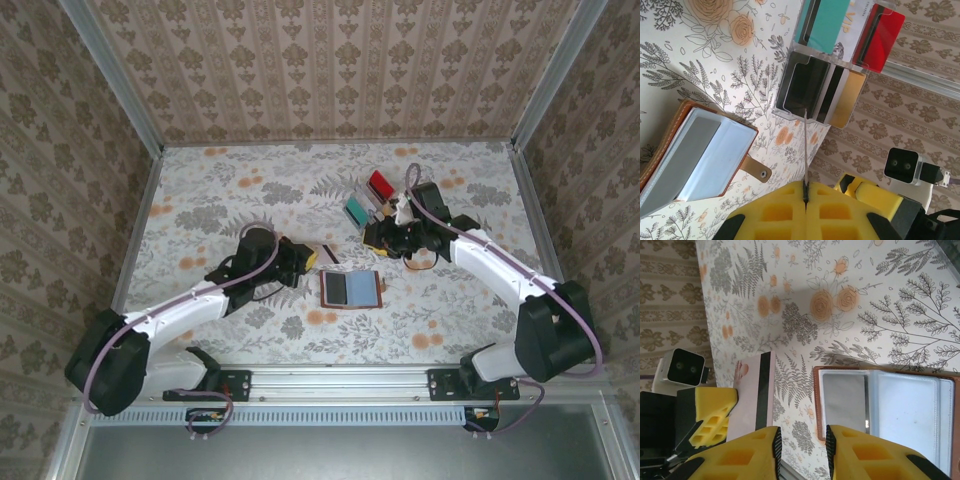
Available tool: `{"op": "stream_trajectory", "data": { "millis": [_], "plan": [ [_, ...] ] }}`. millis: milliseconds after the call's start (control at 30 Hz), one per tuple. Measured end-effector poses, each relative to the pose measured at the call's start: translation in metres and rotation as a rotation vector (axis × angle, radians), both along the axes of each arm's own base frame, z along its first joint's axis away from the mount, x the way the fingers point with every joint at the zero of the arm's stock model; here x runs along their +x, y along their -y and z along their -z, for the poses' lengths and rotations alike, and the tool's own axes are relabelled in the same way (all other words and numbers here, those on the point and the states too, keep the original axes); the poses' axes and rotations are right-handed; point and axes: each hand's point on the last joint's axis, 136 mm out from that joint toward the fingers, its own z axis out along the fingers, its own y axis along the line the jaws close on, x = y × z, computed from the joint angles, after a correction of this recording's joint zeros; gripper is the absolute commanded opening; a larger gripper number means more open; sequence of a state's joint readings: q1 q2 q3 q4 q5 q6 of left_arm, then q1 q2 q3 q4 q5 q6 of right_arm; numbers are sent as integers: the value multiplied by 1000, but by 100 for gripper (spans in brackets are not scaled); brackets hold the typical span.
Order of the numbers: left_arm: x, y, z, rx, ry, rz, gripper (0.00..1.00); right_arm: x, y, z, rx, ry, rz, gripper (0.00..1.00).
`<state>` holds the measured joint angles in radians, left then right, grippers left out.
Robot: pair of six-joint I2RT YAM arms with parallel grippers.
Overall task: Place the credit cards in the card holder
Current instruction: Insert the credit card into the card slot.
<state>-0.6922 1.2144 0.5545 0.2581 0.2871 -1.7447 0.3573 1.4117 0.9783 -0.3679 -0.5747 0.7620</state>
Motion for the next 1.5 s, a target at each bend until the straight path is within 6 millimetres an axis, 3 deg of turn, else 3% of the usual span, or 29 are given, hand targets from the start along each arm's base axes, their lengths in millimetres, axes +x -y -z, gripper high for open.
{"op": "stream_trajectory", "data": {
  "millis": [200, 333, 533, 700, 867, 1100, 1233, 1367, 1500],
  "plan": [
    [0, 3, 4, 4, -4, 15, 0, -5, -2, 10, -23, -17, -11, 29],
    [-2, 2, 9, 121, 41, 77, 0, -12, -10, 18, -41, -27, -41, 25],
    [-6, 23, -10, 312, 234, 242, 0, -28, -17, 55, -123, -83, -102, 16],
    [-14, 34, 28, 428, 268, 369, 0, -38, -5, 87, -213, -136, -104, 13],
    [-31, 44, 63, 491, 288, 462, 0, -41, 11, 106, -300, -136, -90, 12],
    [-34, 52, 69, 489, 363, 465, 0, -47, 32, 127, -419, -143, -79, 9],
    [-34, 49, 83, 495, 369, 457, 0, -52, 37, 140, -450, -165, -85, 8],
    [-34, 50, 97, 491, 370, 454, 0, -51, 37, 141, -445, -158, -83, 7],
    [-30, 56, 94, 463, 398, 442, 0, -51, 37, 141, -436, -145, -81, 8]
  ]
}}
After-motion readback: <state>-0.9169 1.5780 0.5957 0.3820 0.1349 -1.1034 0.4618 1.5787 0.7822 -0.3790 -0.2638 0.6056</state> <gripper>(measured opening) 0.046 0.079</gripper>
